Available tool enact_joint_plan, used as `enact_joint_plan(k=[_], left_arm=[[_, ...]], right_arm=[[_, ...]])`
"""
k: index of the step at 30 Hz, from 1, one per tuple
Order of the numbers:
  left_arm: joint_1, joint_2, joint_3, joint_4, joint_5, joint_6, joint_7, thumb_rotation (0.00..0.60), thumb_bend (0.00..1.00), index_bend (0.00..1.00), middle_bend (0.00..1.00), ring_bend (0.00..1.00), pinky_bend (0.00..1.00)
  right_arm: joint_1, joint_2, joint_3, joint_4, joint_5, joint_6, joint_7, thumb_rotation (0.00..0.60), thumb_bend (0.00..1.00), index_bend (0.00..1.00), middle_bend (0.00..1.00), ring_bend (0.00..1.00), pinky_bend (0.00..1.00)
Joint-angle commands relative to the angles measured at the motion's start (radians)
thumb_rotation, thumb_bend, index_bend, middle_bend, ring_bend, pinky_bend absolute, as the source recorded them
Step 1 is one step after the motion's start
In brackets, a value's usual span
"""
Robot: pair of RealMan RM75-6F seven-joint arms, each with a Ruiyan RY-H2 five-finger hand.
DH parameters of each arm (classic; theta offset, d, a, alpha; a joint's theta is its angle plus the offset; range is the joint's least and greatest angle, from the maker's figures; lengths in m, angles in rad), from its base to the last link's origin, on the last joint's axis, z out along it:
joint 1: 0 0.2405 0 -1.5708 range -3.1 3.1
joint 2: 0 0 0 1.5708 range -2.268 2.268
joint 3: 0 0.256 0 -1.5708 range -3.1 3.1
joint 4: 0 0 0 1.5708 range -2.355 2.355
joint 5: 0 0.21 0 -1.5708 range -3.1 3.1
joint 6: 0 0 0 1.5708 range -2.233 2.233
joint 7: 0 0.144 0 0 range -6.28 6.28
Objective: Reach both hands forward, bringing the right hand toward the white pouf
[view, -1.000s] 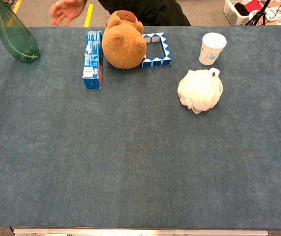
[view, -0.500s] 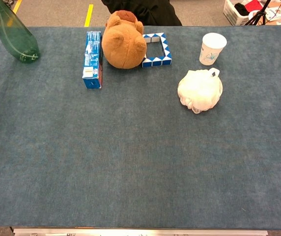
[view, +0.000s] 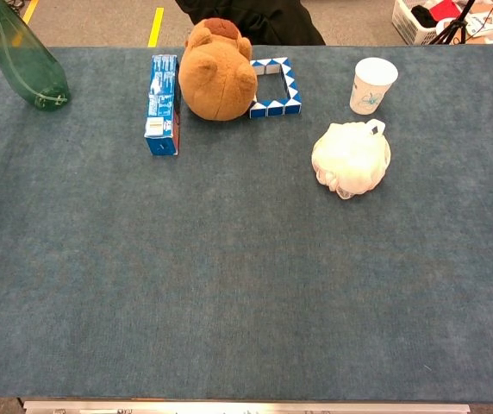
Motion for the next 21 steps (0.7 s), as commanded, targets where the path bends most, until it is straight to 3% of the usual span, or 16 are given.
enact_joint_plan(k=[1,7,10,21], left_arm=[[-0.012,-0.006,-0.006,-0.012,0.028,0.012,-0.064,0.6,0.4,0.78,0.3,0.09,0.04],[-0.047,-0.017,-0.015,-0.014,0.092,0.023,-0.164,0.6,0.4,0.78,0.3,0.08,0.04],[-0.082,-0.028,-0.007,-0.017,0.151,0.018,-0.272,0.6,0.4,0.78,0.28,0.04,0.04],[-0.152,-0.099,0.02,0.099,0.265,0.044,-0.419,0.6,0.4,0.79,0.24,0.01,0.03]], right_arm=[[0.015,-0.007,0.0,-0.002,-0.031,0.0,0.016,0.6,0.4,0.61,0.19,0.0,0.01],[0.061,-0.032,0.004,-0.008,-0.11,-0.003,0.056,0.6,0.4,0.61,0.2,0.0,0.01],[0.116,-0.069,0.007,-0.015,-0.192,-0.017,0.082,0.6,0.4,0.61,0.2,0.0,0.01],[0.246,-0.205,0.01,0.008,-0.334,-0.057,0.086,0.6,0.4,0.61,0.2,0.0,0.01]])
